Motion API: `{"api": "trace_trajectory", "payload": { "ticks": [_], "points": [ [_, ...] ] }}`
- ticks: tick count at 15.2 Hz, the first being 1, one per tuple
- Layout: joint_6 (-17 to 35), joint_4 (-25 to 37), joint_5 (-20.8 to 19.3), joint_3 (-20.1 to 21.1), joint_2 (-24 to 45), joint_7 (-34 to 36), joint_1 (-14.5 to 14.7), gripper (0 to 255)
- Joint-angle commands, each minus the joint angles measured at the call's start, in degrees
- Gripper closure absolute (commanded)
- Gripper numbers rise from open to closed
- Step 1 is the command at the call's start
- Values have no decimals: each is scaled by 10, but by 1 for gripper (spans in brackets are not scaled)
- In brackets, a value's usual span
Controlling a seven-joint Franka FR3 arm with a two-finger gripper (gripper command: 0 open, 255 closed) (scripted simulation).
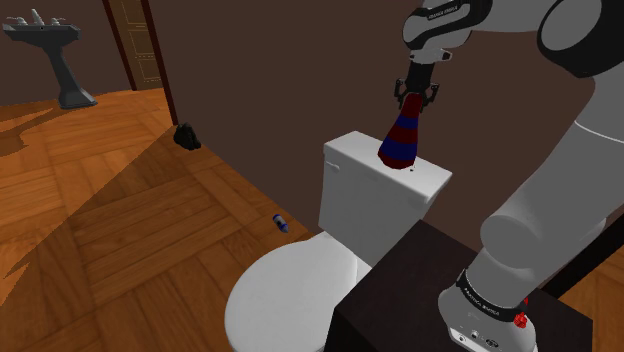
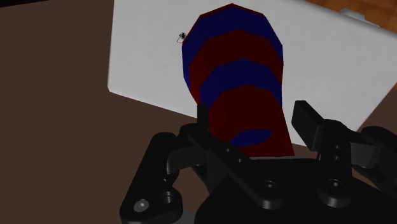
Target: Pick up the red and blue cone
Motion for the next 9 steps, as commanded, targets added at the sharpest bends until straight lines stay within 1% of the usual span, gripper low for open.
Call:
{"api": "trace_trajectory", "payload": {
  "ticks": [1,6,9],
  "points": [
    [1,-1,0,0,1,0,0,255],
    [0,-1,0,0,1,0,0,255],
    [-23,20,0,0,-1,-1,0,255]
  ]
}}
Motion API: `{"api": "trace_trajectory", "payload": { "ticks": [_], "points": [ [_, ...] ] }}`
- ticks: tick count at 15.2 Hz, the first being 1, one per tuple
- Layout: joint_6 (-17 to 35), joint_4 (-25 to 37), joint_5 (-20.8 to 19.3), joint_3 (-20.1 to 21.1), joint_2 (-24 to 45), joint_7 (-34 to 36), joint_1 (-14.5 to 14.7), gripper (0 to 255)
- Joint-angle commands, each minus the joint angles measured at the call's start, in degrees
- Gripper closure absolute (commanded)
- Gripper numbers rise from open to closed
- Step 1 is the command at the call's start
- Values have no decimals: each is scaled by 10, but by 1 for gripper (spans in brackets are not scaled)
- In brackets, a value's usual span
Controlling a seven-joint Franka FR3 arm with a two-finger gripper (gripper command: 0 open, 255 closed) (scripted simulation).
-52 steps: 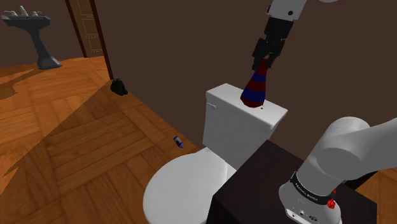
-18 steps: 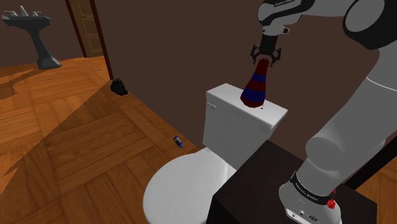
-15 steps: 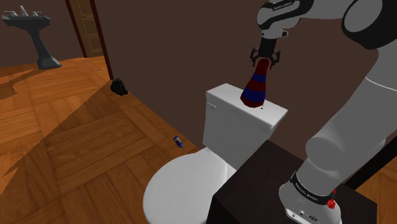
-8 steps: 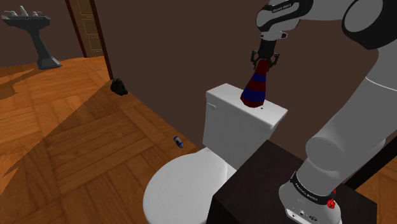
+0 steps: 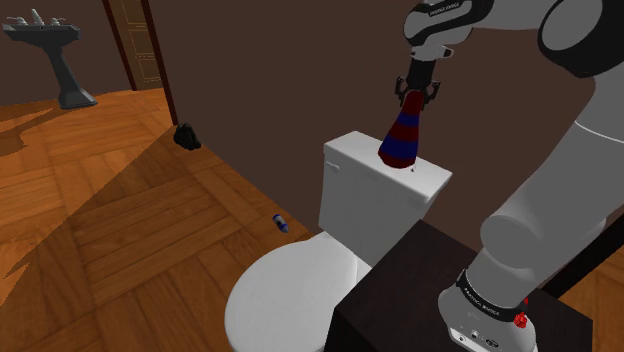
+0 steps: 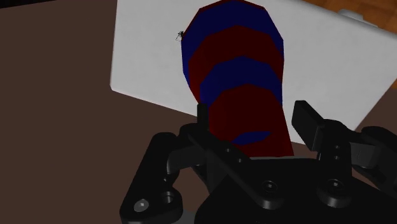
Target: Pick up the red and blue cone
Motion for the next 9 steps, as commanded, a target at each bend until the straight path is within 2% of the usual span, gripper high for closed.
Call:
{"api": "trace_trajectory", "payload": {
  "ticks": [1,9],
  "points": [
    [-14,15,0,0,-1,0,0,255],
    [-76,78,2,1,1,-5,1,255]
  ]
}}
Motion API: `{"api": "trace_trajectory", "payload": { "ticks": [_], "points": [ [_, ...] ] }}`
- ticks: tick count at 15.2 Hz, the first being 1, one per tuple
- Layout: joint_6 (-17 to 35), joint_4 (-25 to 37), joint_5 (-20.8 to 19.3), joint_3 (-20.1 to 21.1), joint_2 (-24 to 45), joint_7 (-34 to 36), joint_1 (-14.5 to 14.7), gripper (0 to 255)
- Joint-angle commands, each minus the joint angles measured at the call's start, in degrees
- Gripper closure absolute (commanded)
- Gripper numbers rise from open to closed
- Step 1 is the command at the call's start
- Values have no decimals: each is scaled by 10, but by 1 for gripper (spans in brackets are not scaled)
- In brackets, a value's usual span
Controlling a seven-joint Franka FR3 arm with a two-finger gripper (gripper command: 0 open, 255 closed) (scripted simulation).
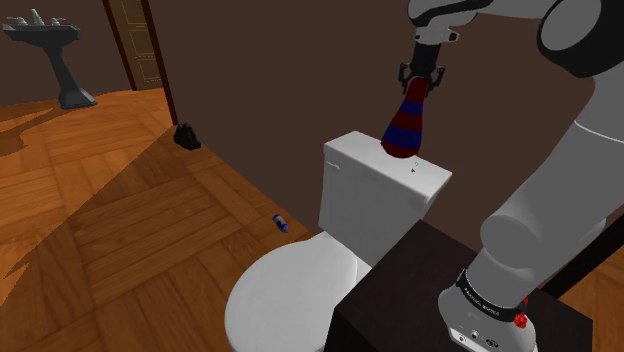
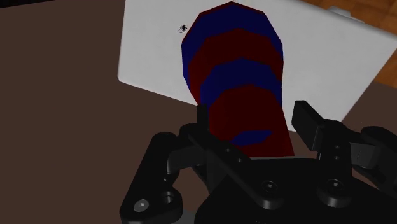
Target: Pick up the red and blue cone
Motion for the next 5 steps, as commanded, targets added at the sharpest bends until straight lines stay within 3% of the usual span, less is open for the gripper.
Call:
{"api": "trace_trajectory", "payload": {
  "ticks": [1,5],
  "points": [
    [-17,18,0,0,0,-1,0,255],
    [-34,37,1,0,2,-2,0,255]
  ]
}}
